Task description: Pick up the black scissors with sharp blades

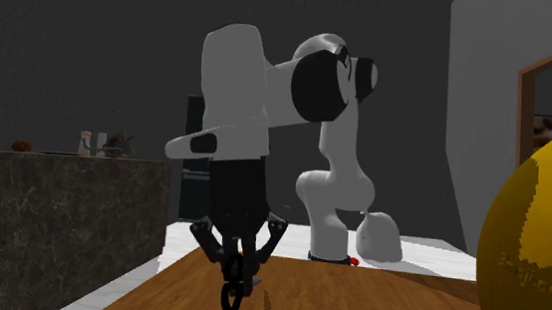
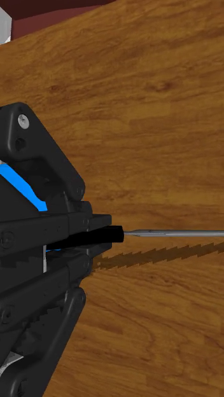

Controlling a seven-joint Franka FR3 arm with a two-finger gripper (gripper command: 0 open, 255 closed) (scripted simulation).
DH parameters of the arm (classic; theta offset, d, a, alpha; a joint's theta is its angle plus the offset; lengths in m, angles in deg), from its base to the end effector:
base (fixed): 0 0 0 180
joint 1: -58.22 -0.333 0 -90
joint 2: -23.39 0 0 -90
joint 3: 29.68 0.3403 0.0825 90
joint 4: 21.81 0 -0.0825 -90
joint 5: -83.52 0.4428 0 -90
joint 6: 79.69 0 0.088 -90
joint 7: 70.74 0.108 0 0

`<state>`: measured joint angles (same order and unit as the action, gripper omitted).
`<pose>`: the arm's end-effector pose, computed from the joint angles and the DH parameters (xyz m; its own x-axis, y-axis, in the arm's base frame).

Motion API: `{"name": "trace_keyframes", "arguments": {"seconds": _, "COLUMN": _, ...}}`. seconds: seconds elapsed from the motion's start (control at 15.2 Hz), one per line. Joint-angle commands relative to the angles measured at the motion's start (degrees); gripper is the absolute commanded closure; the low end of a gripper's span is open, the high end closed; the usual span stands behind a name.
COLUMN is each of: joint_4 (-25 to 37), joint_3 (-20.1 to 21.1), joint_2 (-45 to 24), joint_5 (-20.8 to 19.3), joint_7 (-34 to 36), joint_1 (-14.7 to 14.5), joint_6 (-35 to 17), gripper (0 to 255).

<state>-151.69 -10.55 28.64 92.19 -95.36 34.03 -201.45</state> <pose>0.3915 0.3796 0.3809 0.4525 0.8917 -0.0133 0.8857 -0.4511 -0.1094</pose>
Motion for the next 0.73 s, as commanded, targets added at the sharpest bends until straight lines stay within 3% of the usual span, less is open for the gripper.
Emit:
{"name": "trace_keyframes", "arguments": {"seconds": 0.0, "joint_4": 0.77, "joint_3": -0.06, "joint_2": 0.63, "joint_5": 0.11, "joint_7": 0.03, "joint_1": 0.01, "joint_6": 1.38, "gripper": 255}}
{"name": "trace_keyframes", "arguments": {"seconds": 0.66, "joint_4": 5.69, "joint_3": -0.56, "joint_2": 3.63, "joint_5": 0.46, "joint_7": 0.15, "joint_1": 0.16, "joint_6": 9.21, "gripper": 255}}
